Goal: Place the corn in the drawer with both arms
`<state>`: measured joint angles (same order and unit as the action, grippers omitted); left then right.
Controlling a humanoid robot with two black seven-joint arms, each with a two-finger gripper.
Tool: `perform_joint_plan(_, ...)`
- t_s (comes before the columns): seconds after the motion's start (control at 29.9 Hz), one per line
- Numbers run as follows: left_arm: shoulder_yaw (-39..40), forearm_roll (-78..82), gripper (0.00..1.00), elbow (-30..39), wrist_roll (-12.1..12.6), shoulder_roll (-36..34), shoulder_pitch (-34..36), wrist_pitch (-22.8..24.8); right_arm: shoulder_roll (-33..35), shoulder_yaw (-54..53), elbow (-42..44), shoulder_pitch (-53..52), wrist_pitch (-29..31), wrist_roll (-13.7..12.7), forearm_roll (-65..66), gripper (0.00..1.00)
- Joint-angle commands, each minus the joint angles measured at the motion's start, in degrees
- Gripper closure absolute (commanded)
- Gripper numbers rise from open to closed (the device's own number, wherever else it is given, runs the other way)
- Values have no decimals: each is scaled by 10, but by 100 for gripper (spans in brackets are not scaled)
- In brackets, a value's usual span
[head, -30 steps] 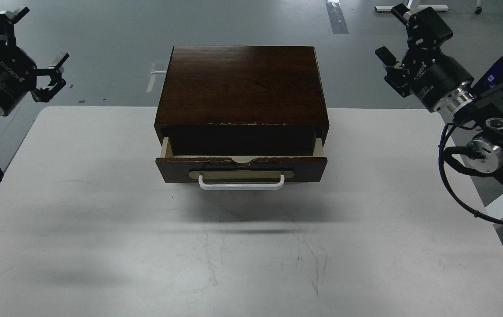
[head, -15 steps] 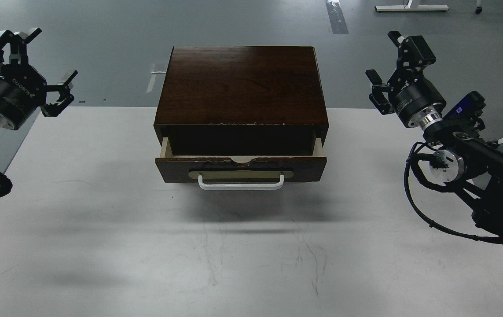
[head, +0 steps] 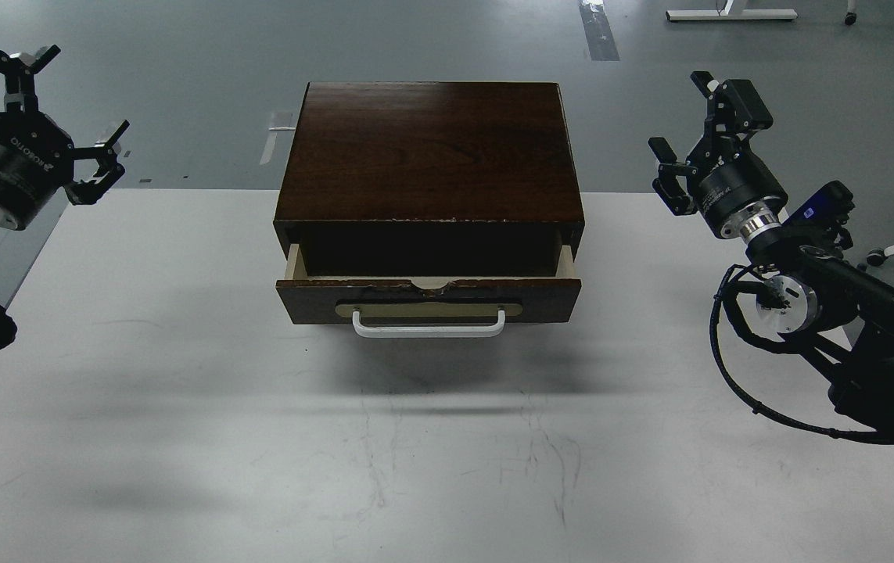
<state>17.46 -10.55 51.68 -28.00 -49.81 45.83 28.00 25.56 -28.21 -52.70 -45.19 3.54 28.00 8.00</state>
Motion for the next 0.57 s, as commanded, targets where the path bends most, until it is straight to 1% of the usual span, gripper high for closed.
perform_joint_plan(0.0,1,0,2,0,0,1,0,0,-1,0,1,4,2,0,-1,0)
perform_joint_plan(0.23,1,0,2,0,0,-1,0,0,-6,0,1,29,7,0,-2,0)
perform_joint_plan(0.4,5,0,2,0,0,-2,1,0,-25,0,1,29,6,0,-2,0)
perform_joint_plan(0.54,4,0,2,0,0,0,0,0,-27,-6,1,32,6,0,-2,0)
